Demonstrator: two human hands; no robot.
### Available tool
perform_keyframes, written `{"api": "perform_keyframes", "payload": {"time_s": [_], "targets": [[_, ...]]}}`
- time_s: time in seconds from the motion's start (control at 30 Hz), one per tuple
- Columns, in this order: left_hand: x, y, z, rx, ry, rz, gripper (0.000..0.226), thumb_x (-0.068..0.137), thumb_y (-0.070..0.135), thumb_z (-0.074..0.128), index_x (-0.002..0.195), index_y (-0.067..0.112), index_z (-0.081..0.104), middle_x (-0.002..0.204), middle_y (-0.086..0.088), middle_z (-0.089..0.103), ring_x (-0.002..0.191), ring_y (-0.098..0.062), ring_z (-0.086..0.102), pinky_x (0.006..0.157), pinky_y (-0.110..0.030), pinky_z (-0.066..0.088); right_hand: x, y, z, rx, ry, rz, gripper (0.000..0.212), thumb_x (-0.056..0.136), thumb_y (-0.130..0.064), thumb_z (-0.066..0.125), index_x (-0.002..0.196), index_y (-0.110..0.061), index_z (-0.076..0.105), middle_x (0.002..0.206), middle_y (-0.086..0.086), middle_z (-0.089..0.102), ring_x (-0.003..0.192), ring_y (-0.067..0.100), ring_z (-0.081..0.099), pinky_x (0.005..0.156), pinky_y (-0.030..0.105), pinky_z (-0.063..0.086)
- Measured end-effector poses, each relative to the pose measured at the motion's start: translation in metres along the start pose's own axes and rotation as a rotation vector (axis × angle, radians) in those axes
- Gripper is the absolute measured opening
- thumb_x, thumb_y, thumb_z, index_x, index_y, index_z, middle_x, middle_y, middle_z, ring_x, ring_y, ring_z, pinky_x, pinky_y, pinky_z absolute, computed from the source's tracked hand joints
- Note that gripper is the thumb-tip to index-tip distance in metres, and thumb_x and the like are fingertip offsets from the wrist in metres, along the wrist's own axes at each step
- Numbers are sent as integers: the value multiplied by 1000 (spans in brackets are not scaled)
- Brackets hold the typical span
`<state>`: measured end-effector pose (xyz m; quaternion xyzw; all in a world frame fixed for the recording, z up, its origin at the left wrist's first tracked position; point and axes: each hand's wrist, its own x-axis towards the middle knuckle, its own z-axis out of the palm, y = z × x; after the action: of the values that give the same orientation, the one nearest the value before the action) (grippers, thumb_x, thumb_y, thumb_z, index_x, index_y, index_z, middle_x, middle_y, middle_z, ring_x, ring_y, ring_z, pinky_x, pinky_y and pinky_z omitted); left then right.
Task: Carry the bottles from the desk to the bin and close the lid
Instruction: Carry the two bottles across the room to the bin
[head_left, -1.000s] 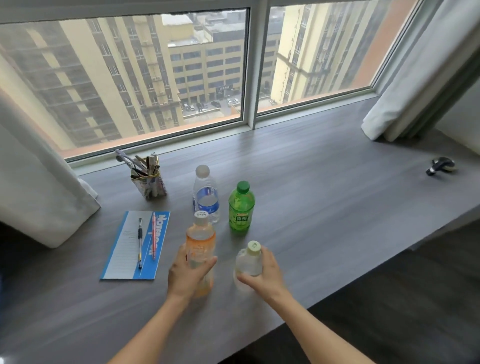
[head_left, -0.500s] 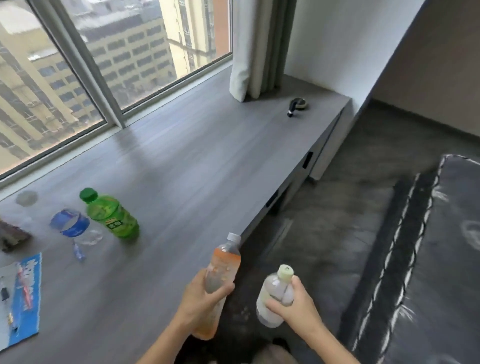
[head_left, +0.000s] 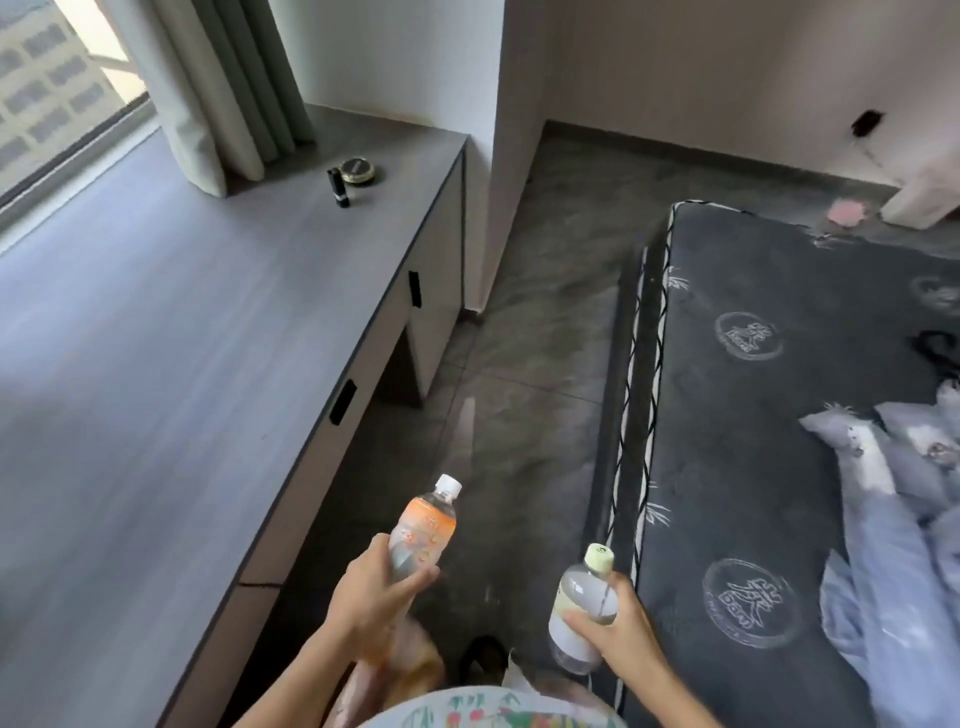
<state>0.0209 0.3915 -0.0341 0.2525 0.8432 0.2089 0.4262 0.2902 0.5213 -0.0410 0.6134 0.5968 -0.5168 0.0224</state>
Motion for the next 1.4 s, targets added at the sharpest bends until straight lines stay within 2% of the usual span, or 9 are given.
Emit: {"api": "perform_keyframes", "payload": {"time_s": [0.07,0.27,0.53,0.63,0.87,1.0,1.17,1.27,1.4], "targets": [[16,6,0,28,-11,-21,45,72,54,70,94,23,47,93,6,64,76,-11,64,59,-23,50,12,-3,-5,6,7,17,74,67,-29,80,130,-20,42,119,3,58,109,22,57,98,38,46],[79,15,-16,81,-70,-140,47,73,53,70,92,19,45,93,1,62,78,-15,65,71,-37,59,67,-50,-17,31,-1,-9,64,71,-19,79,124,-16,44,115,5,57,100,18,54,82,23,40],[194,61,-64,94,-121,-202,50,71,54,72,95,15,49,89,-1,63,75,-14,64,58,-26,52,171,-157,-49,73,57,-43,60,70,-17,80,119,-18,45,116,5,59,105,21,56,93,35,48],[241,100,-84,123,-159,-168,53,73,55,70,99,15,48,95,-2,63,79,-16,65,68,-31,57,208,-192,-63,24,106,-28,61,69,-23,81,120,-20,47,112,2,60,104,23,57,91,38,50],[330,219,-97,102,-218,-36,61,74,55,69,112,11,48,97,-3,62,76,-12,63,58,-24,49,268,-217,-107,-20,257,109,56,65,-26,81,111,-16,51,106,4,63,100,26,60,76,29,45],[377,289,-88,141,-251,36,62,73,60,66,107,11,50,99,-5,66,84,-19,67,71,-33,56,297,-215,-135,-55,286,218,56,65,-30,80,111,-16,51,112,7,64,101,27,61,80,33,49],[434,369,-75,163,-226,98,48,74,54,66,100,22,41,84,8,56,70,-5,56,55,-22,41,346,-224,-176,-110,220,328,64,68,-34,76,122,-15,46,120,10,60,109,30,60,88,36,50],[464,406,-69,258,-177,114,48,77,50,65,104,17,44,93,2,58,83,-19,59,69,-29,45,382,-235,-209,-79,191,329,69,69,-33,76,127,-13,43,123,12,58,111,32,58,92,38,49],[498,441,-67,428,-120,88,44,91,33,50,131,18,41,119,-12,52,108,-29,57,86,-36,47,429,-262,-262,-70,143,314,67,70,-34,75,126,-15,43,122,11,60,112,30,58,93,36,49]]}}
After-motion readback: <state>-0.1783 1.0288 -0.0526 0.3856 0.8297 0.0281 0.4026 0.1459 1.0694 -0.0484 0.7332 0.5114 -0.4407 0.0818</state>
